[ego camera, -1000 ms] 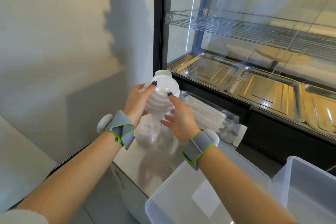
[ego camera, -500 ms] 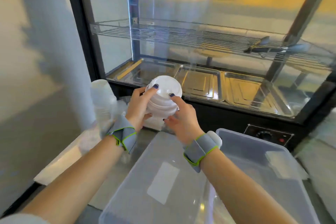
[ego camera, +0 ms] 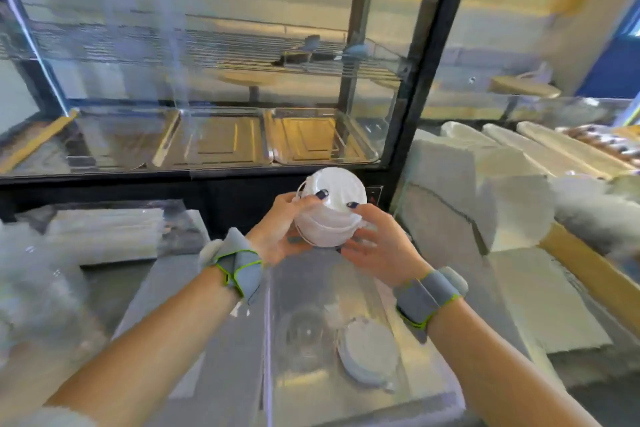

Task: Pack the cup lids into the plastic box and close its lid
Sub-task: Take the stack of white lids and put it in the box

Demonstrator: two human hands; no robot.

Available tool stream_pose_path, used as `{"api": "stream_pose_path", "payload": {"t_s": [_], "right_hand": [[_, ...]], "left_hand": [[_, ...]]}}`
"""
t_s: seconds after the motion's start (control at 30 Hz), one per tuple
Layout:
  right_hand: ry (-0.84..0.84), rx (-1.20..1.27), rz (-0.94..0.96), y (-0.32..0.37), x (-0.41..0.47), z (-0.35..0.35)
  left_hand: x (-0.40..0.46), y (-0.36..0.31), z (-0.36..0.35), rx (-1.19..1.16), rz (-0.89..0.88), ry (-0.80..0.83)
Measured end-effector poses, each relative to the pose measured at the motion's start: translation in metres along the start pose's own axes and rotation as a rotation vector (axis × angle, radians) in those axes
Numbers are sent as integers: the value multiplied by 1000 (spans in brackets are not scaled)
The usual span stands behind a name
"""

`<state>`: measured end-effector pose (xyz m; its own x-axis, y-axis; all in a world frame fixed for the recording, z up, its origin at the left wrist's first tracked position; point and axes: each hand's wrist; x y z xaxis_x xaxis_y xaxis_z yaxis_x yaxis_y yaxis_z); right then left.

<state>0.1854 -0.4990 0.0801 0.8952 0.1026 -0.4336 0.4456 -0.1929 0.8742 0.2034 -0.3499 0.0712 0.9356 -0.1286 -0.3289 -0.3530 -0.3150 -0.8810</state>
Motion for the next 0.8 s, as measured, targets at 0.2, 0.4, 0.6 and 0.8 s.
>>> {"api": "stream_pose_path", "payload": {"t_s": [0.2, 0.4, 0.6, 0.8], "right_hand": [[-44, -34, -69, -18, -11, 35], [-54, -49, -144, -49, -26, 56], [-162, -29, -242, -74, -40, 69], [-206, -100, -337, -82, -49, 69]], "left_hand": [[0, 27, -9, 99, 162, 106], [7, 47, -9, 175, 331, 139], [4, 71, -24, 296, 430, 161], [2, 88, -35, 254, 493, 241]]}}
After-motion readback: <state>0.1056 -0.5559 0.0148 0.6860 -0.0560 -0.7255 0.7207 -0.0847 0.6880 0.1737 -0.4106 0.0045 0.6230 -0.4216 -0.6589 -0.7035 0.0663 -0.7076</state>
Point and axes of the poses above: each hand's wrist, its own x-axis towards the middle knuckle, its own z-axis out of the back of the hand, y = z × x, and after that the axes turned 6 degrees about -x, right-handed
